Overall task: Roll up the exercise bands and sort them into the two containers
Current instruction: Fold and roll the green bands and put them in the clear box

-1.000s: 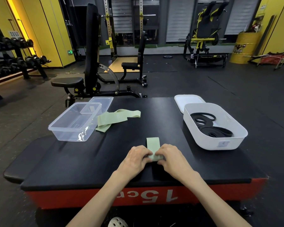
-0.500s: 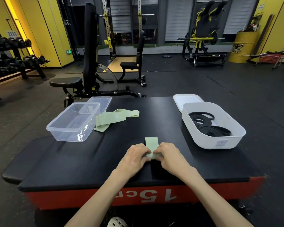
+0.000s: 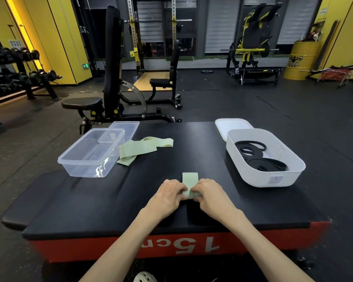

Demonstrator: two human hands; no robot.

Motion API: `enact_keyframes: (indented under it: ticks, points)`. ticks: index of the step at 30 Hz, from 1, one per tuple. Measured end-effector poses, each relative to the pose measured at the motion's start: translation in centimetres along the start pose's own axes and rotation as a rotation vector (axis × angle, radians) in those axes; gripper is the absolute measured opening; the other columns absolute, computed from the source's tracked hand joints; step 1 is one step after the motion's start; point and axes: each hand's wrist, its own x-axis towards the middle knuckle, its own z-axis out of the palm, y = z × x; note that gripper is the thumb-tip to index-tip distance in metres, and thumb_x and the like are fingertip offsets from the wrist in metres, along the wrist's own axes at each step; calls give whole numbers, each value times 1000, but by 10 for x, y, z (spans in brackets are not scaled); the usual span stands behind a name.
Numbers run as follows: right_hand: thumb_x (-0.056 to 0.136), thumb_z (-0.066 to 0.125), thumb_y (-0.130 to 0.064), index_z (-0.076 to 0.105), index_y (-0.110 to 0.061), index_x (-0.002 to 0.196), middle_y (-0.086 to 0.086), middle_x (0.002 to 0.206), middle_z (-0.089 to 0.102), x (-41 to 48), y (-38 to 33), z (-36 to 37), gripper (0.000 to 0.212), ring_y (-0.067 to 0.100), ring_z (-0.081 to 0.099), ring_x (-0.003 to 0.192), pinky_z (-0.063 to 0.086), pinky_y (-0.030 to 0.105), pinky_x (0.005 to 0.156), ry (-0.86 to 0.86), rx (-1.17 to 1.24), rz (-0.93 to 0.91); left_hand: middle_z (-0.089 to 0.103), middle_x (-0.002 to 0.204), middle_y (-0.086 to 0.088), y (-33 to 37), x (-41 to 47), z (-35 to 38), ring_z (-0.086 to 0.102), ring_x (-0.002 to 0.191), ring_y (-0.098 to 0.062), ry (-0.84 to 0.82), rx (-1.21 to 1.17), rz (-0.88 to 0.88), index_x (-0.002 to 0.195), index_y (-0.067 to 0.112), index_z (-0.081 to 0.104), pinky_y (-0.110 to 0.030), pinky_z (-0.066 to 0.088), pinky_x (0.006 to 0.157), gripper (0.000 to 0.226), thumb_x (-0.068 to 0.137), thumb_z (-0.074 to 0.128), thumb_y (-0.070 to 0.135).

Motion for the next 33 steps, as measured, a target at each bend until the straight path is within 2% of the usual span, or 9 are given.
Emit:
enact_keyframes:
  ticks: [4, 11, 14, 17, 20, 23, 29, 31, 33]
  points:
    - [83, 56, -9, 71, -15, 98, 4, 99, 61, -12, 1, 1, 22, 22, 53, 94, 42, 28, 78, -8, 16, -33, 65, 104, -6, 3, -7, -1, 57, 98, -22, -62, 1, -22, 114, 13, 66, -26, 43, 89, 25, 90, 62, 19]
    - [85, 59, -10, 69, -19, 111, 2, 105, 62, -19, 2, 2, 30, 21, 54, 99, 43, 26, 82, -17, 88, -35, 69, 97, -4, 8, -12, -7, 63, 90, -16, -74, -79, -29, 107, 11, 69, -20, 48, 81, 21, 88, 66, 20]
    - [85, 62, -12, 69, -19, 112, 1, 105, 61, -15, 4, 2, 29, 20, 55, 99, 44, 25, 81, -30, 112, -4, 65, 92, 0, 6, -14, -6, 60, 82, -12, 0, -112, 10, 103, 12, 66, -25, 49, 80, 20, 84, 70, 18]
    - [86, 64, -17, 70, -21, 110, -3, 99, 53, -11, 5, -1, 26, 17, 51, 98, 40, 23, 78, -36, 106, -15, 60, 86, 4, 5, -17, -3, 54, 73, -7, 87, -95, 119, 96, 14, 67, -22, 47, 73, 18, 80, 73, 19]
    - [86, 64, -20, 71, -23, 107, -6, 91, 46, -6, 4, -5, 23, 16, 49, 91, 34, 21, 71, -66, 89, -19, 63, 91, 1, 6, -18, -1, 58, 80, -12, 51, -57, 139, 99, 13, 68, -22, 45, 79, 27, 76, 77, 24]
    - [87, 62, -17, 70, -23, 108, -2, 91, 50, -6, 4, -5, 24, 19, 52, 91, 34, 23, 69, -68, 66, -13, 64, 90, -2, 6, -18, 0, 59, 79, -15, 49, -63, 116, 100, 11, 69, -27, 47, 79, 28, 74, 78, 16]
    - [90, 55, -18, 62, -17, 111, 1, 103, 58, -11, 1, -2, 22, 21, 52, 102, 37, 25, 76, 13, 59, 15, 64, 90, -7, 3, -10, -1, 59, 82, -21, 19, -35, 70, 105, 8, 69, -19, 38, 81, 21, 85, 67, 14]
    - [87, 61, -20, 62, -15, 114, 1, 111, 55, -12, 0, -1, 27, 19, 48, 107, 38, 25, 84, 7, 52, 3, 64, 96, -8, 4, -6, 0, 59, 89, -23, -16, -33, 45, 109, 8, 68, -24, 41, 86, 22, 88, 62, 14]
    - [85, 65, -20, 64, -15, 115, 2, 112, 55, -11, 0, -2, 31, 19, 48, 107, 39, 27, 86, -6, 38, 24, 64, 105, -9, 6, -2, -2, 57, 99, -23, -54, -11, 9, 115, 9, 65, -21, 37, 89, 25, 92, 58, 15]
